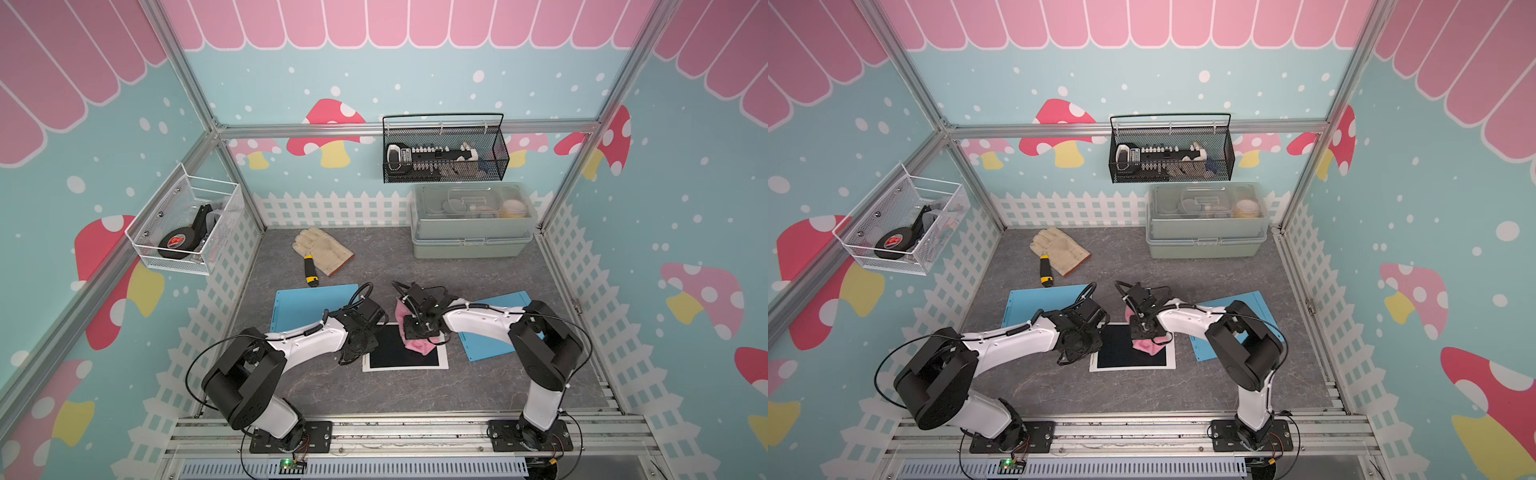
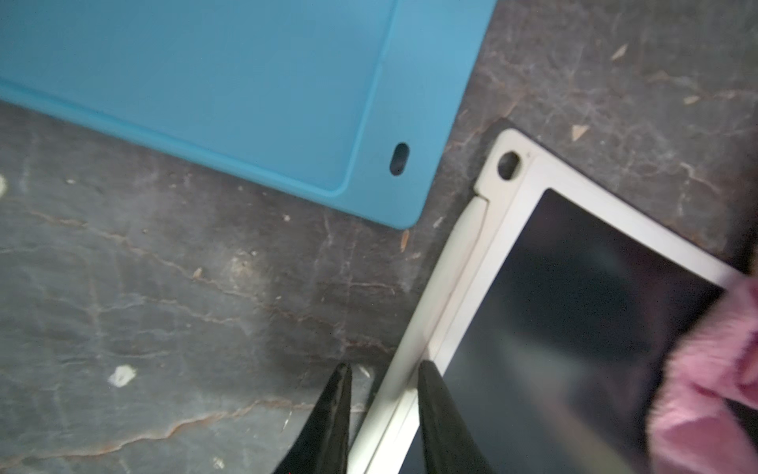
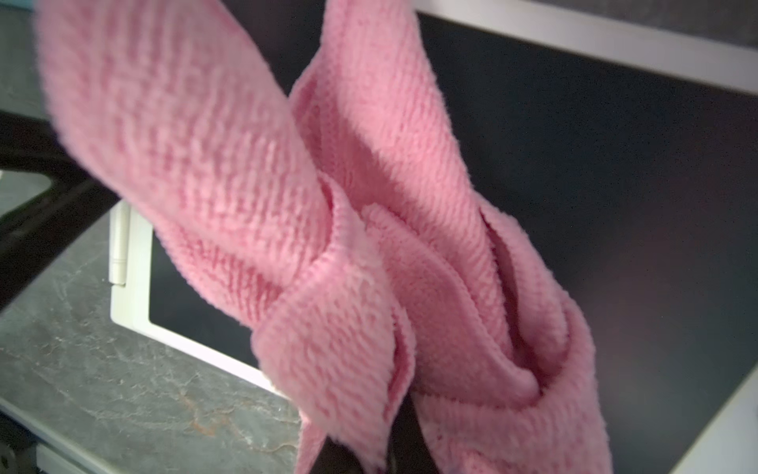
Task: Wipe the drawing tablet
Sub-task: Wipe the dirt from the drawing tablet.
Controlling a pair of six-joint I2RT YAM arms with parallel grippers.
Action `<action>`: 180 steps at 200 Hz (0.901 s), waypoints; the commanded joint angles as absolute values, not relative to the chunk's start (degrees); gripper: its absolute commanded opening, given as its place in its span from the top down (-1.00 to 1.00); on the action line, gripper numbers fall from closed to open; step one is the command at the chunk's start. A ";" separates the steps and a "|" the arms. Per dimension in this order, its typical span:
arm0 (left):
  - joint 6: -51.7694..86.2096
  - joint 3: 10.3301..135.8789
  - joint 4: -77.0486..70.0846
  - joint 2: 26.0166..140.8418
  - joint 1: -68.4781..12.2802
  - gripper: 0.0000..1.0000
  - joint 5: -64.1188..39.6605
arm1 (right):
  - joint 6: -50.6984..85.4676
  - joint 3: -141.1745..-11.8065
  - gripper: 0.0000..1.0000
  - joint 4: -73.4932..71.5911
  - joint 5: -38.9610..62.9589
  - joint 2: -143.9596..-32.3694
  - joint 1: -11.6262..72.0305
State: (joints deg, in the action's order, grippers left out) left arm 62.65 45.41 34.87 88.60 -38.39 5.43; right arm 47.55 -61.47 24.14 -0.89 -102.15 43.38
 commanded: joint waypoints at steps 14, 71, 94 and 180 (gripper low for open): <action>63.17 41.12 39.89 93.65 -38.53 0.43 5.67 | 46.53 -53.36 1.00 31.26 -4.10 -96.51 40.08; 63.00 41.31 39.90 93.56 -38.52 0.43 5.70 | 52.79 -58.57 1.00 27.69 0.87 -103.50 51.02; 63.19 40.89 39.78 93.43 -38.58 0.44 5.63 | 51.39 -48.16 1.00 27.34 0.12 -96.39 42.14; 62.96 41.57 39.89 93.81 -38.50 0.43 5.58 | 51.92 -54.85 1.00 27.57 0.26 -99.84 47.71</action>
